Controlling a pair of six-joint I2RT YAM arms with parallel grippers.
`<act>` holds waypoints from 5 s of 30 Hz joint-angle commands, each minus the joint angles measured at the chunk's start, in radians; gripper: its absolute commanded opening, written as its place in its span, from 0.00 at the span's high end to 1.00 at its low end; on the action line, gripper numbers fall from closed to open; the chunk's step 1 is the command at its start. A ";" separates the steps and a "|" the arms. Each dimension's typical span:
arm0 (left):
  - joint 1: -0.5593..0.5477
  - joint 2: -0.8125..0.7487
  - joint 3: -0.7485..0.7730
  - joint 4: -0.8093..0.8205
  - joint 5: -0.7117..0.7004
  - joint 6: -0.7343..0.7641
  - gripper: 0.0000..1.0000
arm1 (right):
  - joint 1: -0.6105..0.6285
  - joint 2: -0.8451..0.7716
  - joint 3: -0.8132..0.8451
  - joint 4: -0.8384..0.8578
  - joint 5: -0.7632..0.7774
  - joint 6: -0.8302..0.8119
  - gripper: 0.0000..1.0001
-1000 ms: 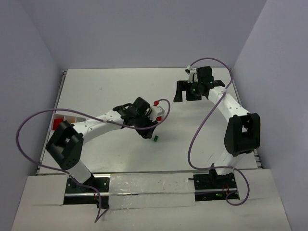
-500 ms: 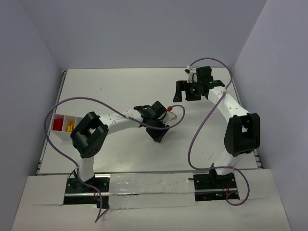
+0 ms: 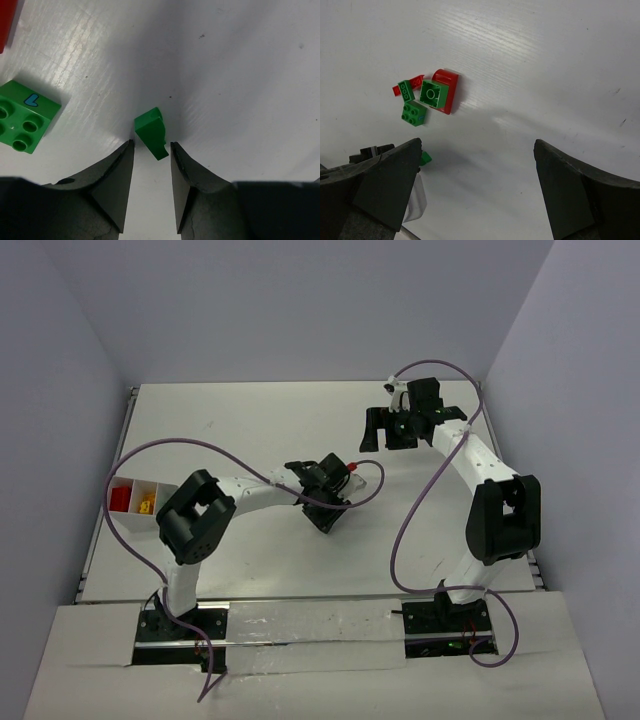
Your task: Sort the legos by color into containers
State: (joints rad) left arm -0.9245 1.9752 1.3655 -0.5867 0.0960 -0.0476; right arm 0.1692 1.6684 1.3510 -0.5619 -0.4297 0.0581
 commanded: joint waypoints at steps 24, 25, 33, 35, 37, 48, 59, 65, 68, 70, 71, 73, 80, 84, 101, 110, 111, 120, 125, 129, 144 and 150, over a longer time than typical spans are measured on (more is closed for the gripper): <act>0.491 -0.598 -0.210 -0.196 0.137 0.238 1.00 | 0.022 -0.046 0.024 0.034 -0.026 0.004 0.00; 0.556 -0.643 -0.223 -0.224 0.130 0.273 1.00 | 0.028 -0.044 0.026 0.033 -0.021 0.002 0.00; 0.909 -0.740 -0.354 -0.263 0.012 0.356 1.00 | 0.062 -0.005 0.062 0.022 -0.017 -0.001 0.00; 0.954 -0.738 -0.366 -0.248 -0.026 0.359 1.00 | 0.063 0.002 0.066 0.020 -0.017 -0.001 0.00; 1.025 -0.726 -0.371 -0.234 -0.069 0.364 1.00 | 0.064 0.007 0.071 0.017 -0.018 -0.001 0.00; 1.101 -0.653 -0.362 -0.175 -0.134 0.376 0.91 | 0.069 0.016 0.069 0.018 -0.019 -0.003 0.00; 1.101 -0.630 -0.285 -0.180 -0.064 0.389 0.48 | 0.069 0.022 0.066 0.020 -0.018 -0.004 0.00; 1.014 -0.645 -0.211 -0.171 0.124 0.374 0.48 | 0.069 0.019 0.062 0.020 -0.012 -0.009 0.00; 0.843 -0.627 -0.210 -0.093 0.130 0.294 0.48 | 0.069 0.019 0.061 0.020 -0.004 -0.011 0.00; 0.697 -0.587 -0.203 -0.033 0.136 0.231 0.48 | 0.070 0.019 0.061 0.019 0.001 -0.013 0.00; 0.644 -0.558 -0.196 -0.008 0.138 0.207 0.48 | 0.069 0.018 0.060 0.018 0.007 -0.015 0.00; 0.565 -0.498 -0.184 0.039 0.167 0.178 0.48 | 0.067 0.015 0.054 0.016 0.020 -0.019 0.00; 0.361 -0.283 -0.049 0.179 0.189 0.127 0.50 | 0.057 0.007 0.030 0.010 0.053 -0.029 0.00; 0.299 -0.138 0.110 0.146 0.134 0.042 0.50 | 0.036 0.009 0.020 0.011 0.079 -0.022 0.00; 0.096 0.098 0.369 0.012 -0.217 -0.386 0.21 | -0.128 0.021 0.004 -0.001 0.060 0.022 0.00; 0.076 0.153 0.404 -0.028 -0.432 -0.418 0.19 | -0.129 0.005 -0.009 0.004 0.053 0.025 0.00; 0.076 0.155 0.405 -0.027 -0.437 -0.420 0.18 | -0.129 0.005 -0.009 0.004 0.052 0.026 0.00; 0.076 0.210 0.452 -0.044 -0.444 -0.423 0.21 | -0.128 0.003 -0.012 0.005 0.049 0.024 0.00; 0.080 0.228 0.460 -0.046 -0.433 -0.417 0.32 | -0.128 0.003 -0.015 0.005 0.048 0.022 0.00; 0.086 0.226 0.462 -0.043 -0.413 -0.406 0.46 | -0.129 0.005 -0.013 0.005 0.046 0.022 0.00; 0.162 -0.010 0.376 0.024 -0.031 -0.178 1.00 | -0.128 -0.038 -0.055 0.042 -0.164 -0.006 0.00; 0.322 -0.303 0.132 0.161 0.535 -0.069 1.00 | -0.123 -0.130 -0.138 0.145 -0.458 -0.009 0.00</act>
State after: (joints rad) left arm -0.6889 1.8723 1.5710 -0.5543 0.2143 -0.2166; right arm 0.0395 1.6444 1.2441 -0.5179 -0.6555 0.0630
